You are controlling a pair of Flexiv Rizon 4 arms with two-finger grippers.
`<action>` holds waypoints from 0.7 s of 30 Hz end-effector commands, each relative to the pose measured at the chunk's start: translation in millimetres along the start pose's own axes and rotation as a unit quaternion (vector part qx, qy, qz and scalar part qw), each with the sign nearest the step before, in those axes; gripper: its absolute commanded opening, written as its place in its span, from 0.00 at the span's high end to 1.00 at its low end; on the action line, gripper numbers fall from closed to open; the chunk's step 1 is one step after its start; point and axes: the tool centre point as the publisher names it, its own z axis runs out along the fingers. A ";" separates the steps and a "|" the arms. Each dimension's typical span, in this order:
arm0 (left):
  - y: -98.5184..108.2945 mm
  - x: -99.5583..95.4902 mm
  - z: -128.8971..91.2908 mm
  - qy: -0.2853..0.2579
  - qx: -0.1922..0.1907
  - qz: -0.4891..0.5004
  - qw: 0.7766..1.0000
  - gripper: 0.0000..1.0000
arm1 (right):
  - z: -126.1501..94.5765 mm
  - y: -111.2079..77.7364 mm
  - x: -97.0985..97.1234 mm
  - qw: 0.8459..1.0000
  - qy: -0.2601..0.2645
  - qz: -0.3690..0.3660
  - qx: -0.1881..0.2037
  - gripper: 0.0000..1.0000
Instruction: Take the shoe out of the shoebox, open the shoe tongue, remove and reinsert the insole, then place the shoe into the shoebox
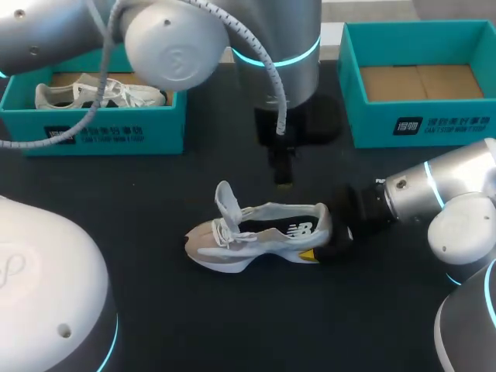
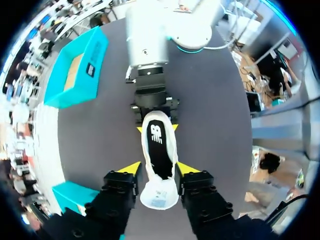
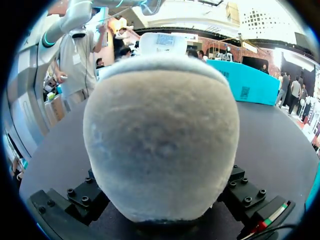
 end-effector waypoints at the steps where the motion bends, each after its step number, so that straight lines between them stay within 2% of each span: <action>1: 7.3 -0.3 2.0 -0.003 0.056 0.207 0.977 1.00 | 6.5 -2.7 -1.4 1.000 -0.001 0.000 0.001 1.00; 16: 7.3 -0.3 2.0 -0.003 0.056 0.207 0.977 1.00 | 6.5 -2.7 -1.4 1.000 -0.001 0.000 0.001 1.00; 17: 3.1 2.1 11.1 0.004 0.059 0.211 0.976 1.00 | 6.5 -2.7 -1.4 1.000 -0.001 0.000 0.001 1.00; 21: -8.6 5.6 43.1 0.014 0.030 0.224 0.974 1.00 | 6.5 -2.7 -1.4 1.000 -0.001 0.000 0.001 1.00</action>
